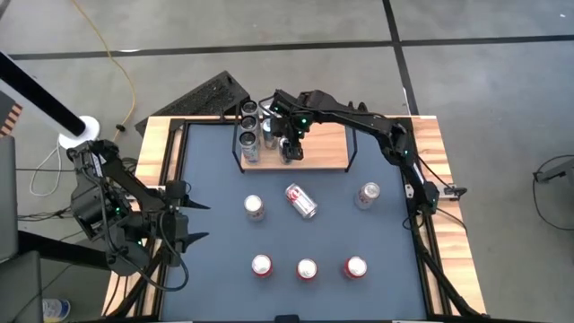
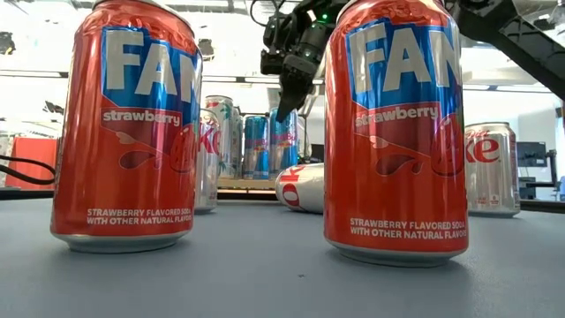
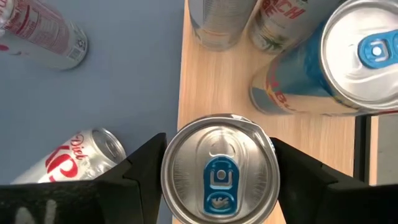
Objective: Place canned beverage on shelf
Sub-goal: Put the blue soda can aligned with the other blue soda cans on the shelf
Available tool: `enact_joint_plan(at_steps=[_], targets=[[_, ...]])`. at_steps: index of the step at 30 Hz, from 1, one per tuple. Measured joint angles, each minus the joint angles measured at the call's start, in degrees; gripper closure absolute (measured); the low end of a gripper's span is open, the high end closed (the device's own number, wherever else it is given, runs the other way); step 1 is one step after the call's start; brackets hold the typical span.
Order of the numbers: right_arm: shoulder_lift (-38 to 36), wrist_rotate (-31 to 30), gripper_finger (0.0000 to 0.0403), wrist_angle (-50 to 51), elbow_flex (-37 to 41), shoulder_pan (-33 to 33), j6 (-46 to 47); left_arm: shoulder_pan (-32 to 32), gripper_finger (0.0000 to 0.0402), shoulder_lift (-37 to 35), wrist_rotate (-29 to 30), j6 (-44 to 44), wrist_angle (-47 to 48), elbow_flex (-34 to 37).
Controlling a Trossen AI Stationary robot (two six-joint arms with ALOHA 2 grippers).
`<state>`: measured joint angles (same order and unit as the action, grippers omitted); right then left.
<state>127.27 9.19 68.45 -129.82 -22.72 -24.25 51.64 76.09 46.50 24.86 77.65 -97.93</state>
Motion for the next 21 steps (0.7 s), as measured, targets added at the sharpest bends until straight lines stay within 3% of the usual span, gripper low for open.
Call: enact_joint_plan(at_steps=[9,21], targets=[[-0.09,-0.02,0.0151,0.30,-0.02,-0.24,-2.14,0.00,0.0127,0.00,-0.12,-0.02,0.14,0.00],[-0.25,-4.51,0.0075,1.08,0.01,0.96,-3.25,0.00,0.0127,0.00,-0.15,-0.02,0.67,0.00]])
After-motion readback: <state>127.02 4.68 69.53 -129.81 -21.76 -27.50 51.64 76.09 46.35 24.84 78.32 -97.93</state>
